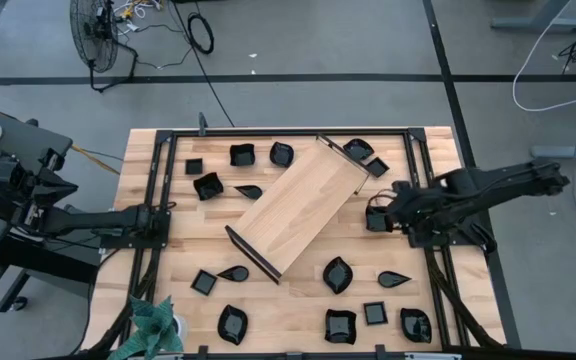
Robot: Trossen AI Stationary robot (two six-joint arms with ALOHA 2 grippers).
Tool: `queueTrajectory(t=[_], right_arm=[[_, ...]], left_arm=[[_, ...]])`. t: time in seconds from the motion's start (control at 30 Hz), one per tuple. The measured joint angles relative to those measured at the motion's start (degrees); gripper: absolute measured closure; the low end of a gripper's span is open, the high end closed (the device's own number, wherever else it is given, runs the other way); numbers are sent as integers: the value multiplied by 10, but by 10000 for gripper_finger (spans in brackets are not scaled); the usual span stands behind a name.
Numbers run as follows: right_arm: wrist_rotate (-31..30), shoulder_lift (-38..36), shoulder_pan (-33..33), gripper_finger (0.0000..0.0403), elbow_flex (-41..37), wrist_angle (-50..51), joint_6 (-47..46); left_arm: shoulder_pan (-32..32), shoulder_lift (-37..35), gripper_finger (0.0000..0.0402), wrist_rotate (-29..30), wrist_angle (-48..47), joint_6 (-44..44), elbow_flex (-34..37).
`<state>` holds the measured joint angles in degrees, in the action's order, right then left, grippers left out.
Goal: Pick & Place Mini shaped plates
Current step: Put the black wave square shaped bowl on the shelf
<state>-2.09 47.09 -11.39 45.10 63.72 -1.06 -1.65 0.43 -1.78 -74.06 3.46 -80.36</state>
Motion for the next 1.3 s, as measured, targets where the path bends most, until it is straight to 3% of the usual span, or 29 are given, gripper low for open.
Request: queueTrajectory(t=[0.3, 0.7, 0.93, 1.3], right_arm=[[0, 67, -7, 211, -19, -79, -35], [0, 127, -7, 218, -18, -75, -185], [-24, 145, -7, 218, -18, -76, -198], [-24, 147, -89, 218, -18, -87, -273]], left_arm=[[0, 0, 376, 0, 0, 0, 0], [0, 0, 376, 0, 0, 0, 0], [0, 0, 376, 0, 0, 0, 0], [0, 0, 376, 0, 0, 0, 0]])
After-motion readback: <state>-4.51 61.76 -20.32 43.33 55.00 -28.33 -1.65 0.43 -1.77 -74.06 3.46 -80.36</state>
